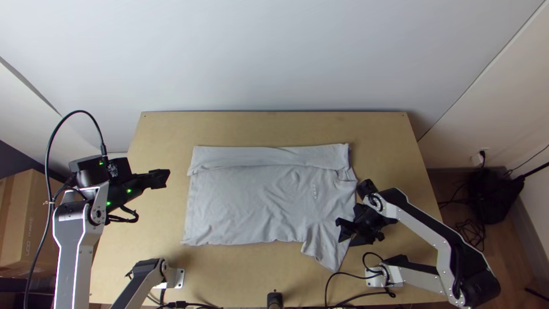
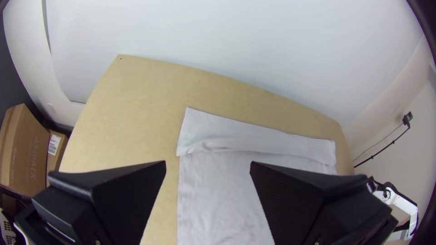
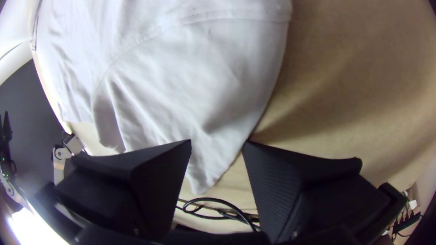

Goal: Fold the t-shirt

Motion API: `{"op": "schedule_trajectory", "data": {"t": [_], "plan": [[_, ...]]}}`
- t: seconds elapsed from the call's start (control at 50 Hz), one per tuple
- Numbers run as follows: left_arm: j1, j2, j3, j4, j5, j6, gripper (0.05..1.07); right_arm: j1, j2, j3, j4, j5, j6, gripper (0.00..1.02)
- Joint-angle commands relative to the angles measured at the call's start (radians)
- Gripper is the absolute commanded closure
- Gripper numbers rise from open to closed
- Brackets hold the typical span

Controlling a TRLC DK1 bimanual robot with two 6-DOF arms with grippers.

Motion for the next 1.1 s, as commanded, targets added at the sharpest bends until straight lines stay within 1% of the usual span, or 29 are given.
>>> {"op": "schedule_trajectory", "data": {"t": [0.0,0.18,0.2,0.22,0.28,0.3,0.32,0.38,0.48,0.54,0.6,0.64,0.74,0.8,0.9,1.08], "plan": [[0.010,-0.009,0.005,-0.016,0.012,0.038,0.18,0.029,0.043,-0.026,0.020,-0.003,0.028,0.50],[0.023,0.022,0.032,-0.030,0.012,0.074,0.18,0.086,0.086,-0.025,0.041,0.006,0.036,0.51],[0.023,0.022,0.032,-0.033,0.012,0.079,0.18,0.091,0.084,-0.025,0.047,0.011,0.036,0.56],[0.023,0.022,0.032,-0.036,0.013,0.084,0.18,0.094,0.084,-0.026,0.053,0.020,0.036,0.63],[0.021,0.024,0.031,-0.068,0.013,0.110,0.18,0.098,0.075,-0.023,0.073,0.075,0.036,0.89],[0.018,0.024,0.029,-0.082,0.015,0.122,0.18,0.100,0.070,-0.025,0.076,0.091,0.034,0.95],[0.013,0.022,0.025,-0.092,0.015,0.131,0.18,0.102,0.066,-0.028,0.078,0.101,0.034,1.00],[-0.003,0.019,0.006,-0.126,0.013,0.163,0.18,0.100,0.047,-0.031,0.079,0.107,0.034,1.00],[-0.033,0.019,-0.041,-0.234,0.012,0.294,0.18,0.091,0.013,-0.023,0.064,0.109,0.034,1.00],[-0.046,0.017,-0.072,-0.318,0.009,0.390,0.18,0.079,-0.002,-0.014,0.043,0.109,0.034,1.00],[-0.066,0.017,-0.107,-0.408,-0.010,0.466,0.18,0.065,-0.023,-0.005,0.026,0.109,0.033,1.00],[-0.089,0.017,-0.139,-0.462,-0.042,0.518,0.18,0.049,-0.037,0.000,0.020,0.109,0.033,1.00],[-0.143,-0.004,-0.242,-0.508,-0.151,0.562,0.18,0.023,-0.063,0.011,0.000,0.107,0.033,1.00],[-0.160,-0.006,-0.293,-0.497,-0.192,0.582,0.18,0.013,-0.076,0.025,-0.031,0.107,0.033,1.00],[-0.195,-0.004,-0.354,-0.474,-0.206,0.610,0.18,0.013,-0.106,0.048,-0.071,0.107,0.036,1.00],[-0.270,0.034,-0.417,-0.399,-0.211,0.604,0.18,0.020,-0.137,0.077,-0.117,0.106,0.056,1.00]]}}
